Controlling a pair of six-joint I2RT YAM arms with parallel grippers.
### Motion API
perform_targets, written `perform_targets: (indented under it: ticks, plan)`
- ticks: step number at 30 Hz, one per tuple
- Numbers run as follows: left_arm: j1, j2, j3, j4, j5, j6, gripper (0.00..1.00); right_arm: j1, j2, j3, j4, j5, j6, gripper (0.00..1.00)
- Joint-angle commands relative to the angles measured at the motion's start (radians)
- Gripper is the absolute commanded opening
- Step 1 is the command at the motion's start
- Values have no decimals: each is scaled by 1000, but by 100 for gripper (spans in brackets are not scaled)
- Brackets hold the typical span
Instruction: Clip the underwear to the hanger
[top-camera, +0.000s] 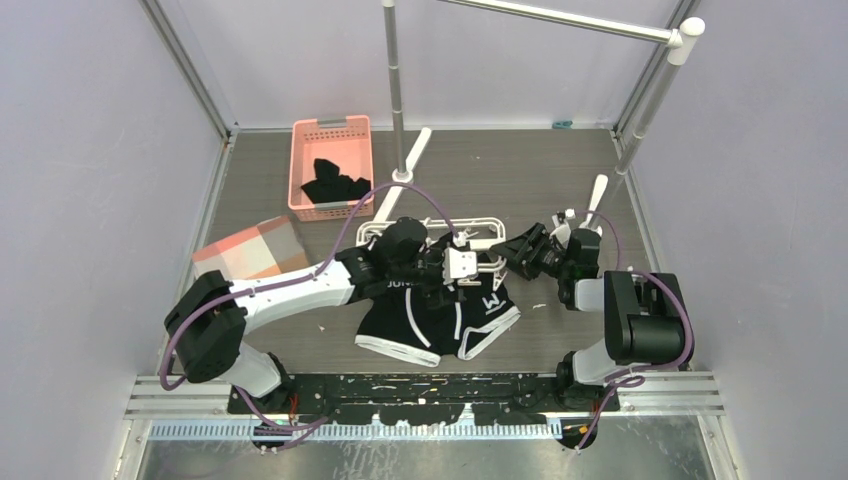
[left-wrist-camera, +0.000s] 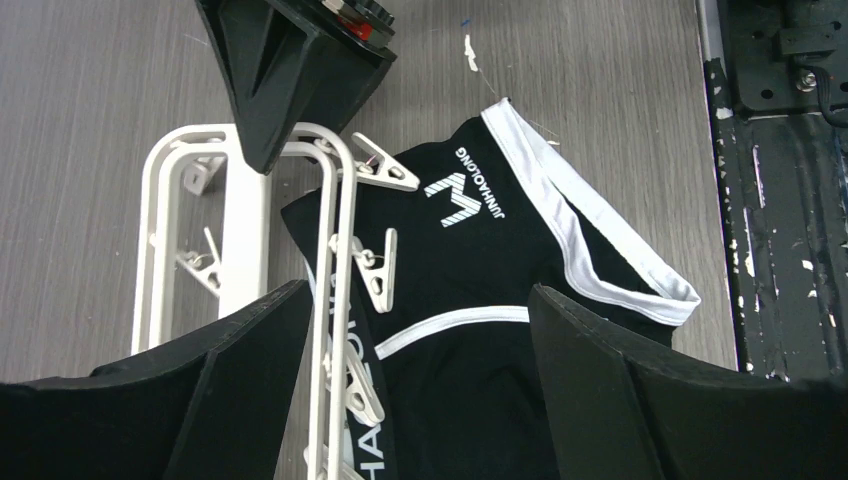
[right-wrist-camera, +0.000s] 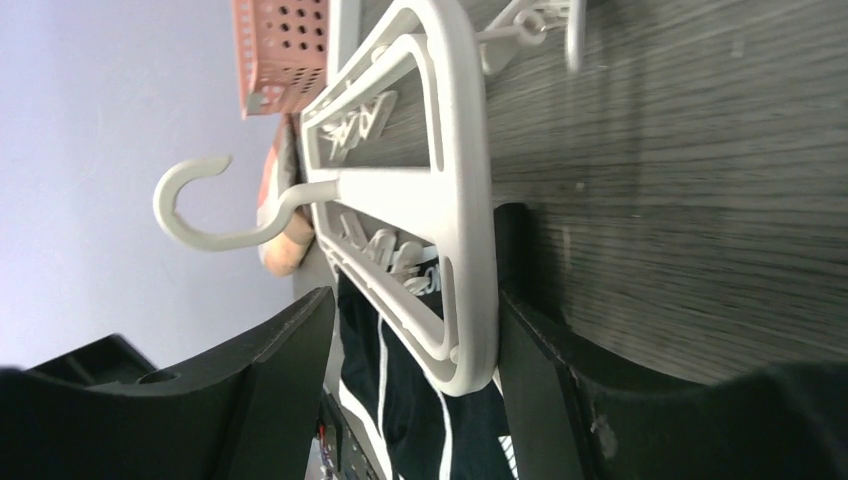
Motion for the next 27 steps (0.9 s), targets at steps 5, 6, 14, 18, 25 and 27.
perform_targets:
  ticks: [5,6,14,18,25,27]
  plan:
    - [-30,-9,55,3,-19,25,77,0,-205,-30,139,-95,45,64]
    - [-35,-6,57,4,-22,22,76,0,-233,-31,114,-89,42,64]
    - [-63,-23,41,25,-67,30,76,3,-414,-42,0,-78,47,65]
    - [-63,-57,-5,108,-136,19,77,14,-460,-61,-4,-80,73,64]
    - [-63,-48,0,107,-170,20,77,51,-537,-66,-49,-60,86,64]
    - [-63,-45,1,102,-170,26,76,63,-546,-65,-58,-51,87,64]
